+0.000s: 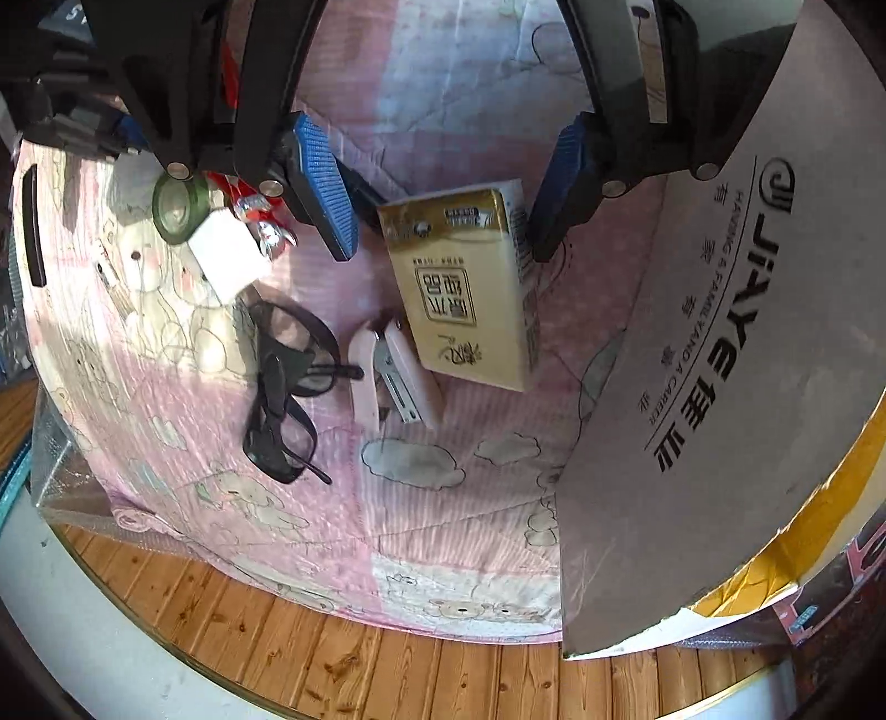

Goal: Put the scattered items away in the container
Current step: 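Grasp the tissue pack with the left tool while the right tool grasps the red figure, then carry the tissue pack and red figure over the cardboard box with both tools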

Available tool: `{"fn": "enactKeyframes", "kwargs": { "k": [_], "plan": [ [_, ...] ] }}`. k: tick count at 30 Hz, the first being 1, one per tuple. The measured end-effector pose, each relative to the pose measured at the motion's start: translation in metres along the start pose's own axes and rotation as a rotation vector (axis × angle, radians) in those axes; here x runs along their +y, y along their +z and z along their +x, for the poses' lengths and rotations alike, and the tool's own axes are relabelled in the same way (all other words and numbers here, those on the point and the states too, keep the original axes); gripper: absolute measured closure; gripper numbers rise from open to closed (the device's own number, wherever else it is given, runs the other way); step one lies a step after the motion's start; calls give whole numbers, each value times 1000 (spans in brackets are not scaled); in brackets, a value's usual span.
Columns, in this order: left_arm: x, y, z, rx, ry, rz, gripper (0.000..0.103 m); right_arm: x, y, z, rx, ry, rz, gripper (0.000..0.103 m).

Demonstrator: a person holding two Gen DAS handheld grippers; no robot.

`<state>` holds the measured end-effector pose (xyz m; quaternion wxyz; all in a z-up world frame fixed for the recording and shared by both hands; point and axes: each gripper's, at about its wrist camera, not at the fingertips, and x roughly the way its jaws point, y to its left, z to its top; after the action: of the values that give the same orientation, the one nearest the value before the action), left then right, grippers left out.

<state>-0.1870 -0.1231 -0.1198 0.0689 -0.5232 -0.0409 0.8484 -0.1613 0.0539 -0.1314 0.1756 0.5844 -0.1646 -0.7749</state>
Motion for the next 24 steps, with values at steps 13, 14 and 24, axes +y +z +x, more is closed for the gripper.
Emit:
{"fn": "enactKeyframes", "kwargs": {
  "k": [13, 14, 24],
  "plan": [
    [4, 12, 28, 17, 48, 30, 51, 4, 3, -8, -39, 33, -10, 73],
    [5, 12, 26, 18, 41, 26, 51, 6, 3, -10, -44, 36, -15, 73],
    [2, -1, -14, -17, 9, 36, 51, 14, 2, -24, -74, 51, -33, 73]
  ]
}}
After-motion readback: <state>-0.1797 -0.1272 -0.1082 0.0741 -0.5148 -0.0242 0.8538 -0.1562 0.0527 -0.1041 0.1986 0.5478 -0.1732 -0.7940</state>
